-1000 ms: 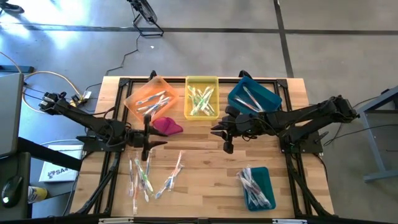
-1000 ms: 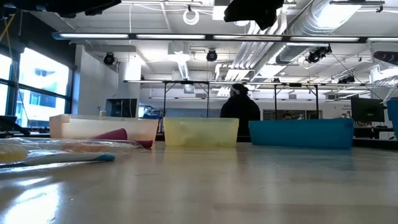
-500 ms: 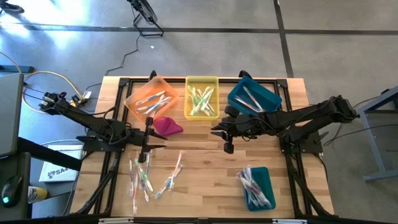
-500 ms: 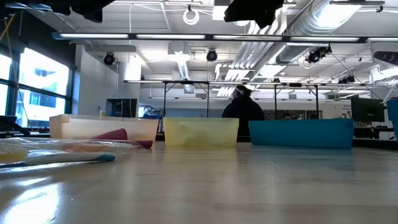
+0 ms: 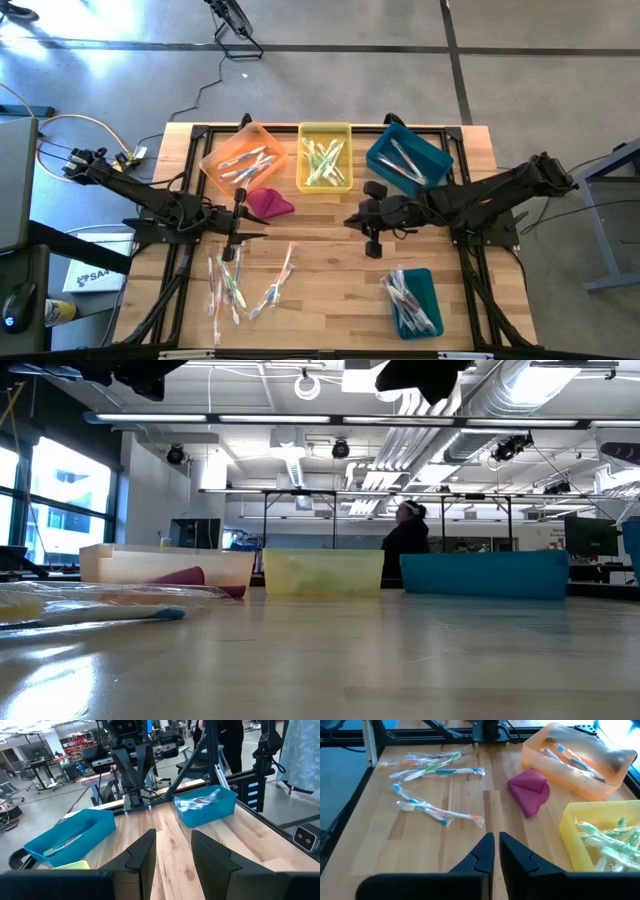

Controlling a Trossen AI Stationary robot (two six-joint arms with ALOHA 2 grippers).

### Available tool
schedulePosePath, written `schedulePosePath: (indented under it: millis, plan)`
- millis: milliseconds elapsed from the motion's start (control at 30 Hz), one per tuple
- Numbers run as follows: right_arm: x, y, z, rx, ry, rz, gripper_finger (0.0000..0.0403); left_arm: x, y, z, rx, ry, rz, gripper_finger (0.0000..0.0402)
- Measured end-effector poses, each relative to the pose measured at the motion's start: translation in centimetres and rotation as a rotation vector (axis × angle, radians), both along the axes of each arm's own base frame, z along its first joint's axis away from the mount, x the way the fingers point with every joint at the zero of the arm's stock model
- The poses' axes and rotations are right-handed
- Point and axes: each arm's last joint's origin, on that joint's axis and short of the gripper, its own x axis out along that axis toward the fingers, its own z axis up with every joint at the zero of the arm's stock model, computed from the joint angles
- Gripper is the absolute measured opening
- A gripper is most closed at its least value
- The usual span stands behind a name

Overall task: Pick & Place Toothbrushes
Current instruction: Put the orange toothbrush into the top blue bin

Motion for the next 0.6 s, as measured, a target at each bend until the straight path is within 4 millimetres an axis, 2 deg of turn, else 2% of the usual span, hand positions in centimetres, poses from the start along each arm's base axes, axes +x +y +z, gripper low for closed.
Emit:
schedulePosePath:
  millis: [267,600]
  plan:
    - [-0.15,0.68,0.01,-0.001,-0.002,0.018,0.0007,0.00,0.00,0.00,-0.001,0.000,0.000,0.0120]
    - [-0.36,0.90,0.29,-0.101,-0.021,0.005,0.0003,0.00,0.00,-0.01,-0.038,0.005,0.001,0.0120]
